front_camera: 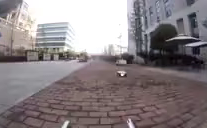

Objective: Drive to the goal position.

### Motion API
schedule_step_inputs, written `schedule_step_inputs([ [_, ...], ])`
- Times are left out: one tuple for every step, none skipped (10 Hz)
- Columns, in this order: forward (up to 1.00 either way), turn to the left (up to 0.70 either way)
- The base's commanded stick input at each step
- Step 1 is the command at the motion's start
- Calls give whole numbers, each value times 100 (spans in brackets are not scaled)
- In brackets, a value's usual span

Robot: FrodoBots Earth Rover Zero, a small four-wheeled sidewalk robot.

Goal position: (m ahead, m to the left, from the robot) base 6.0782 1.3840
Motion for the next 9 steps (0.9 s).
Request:
schedule_step_inputs([
  [70, 0],
  [70, 0],
  [70, 0],
  [70, 0],
  [70, 0],
  [70, 0],
  [70, -7],
  [70, -14],
  [70, -14],
])
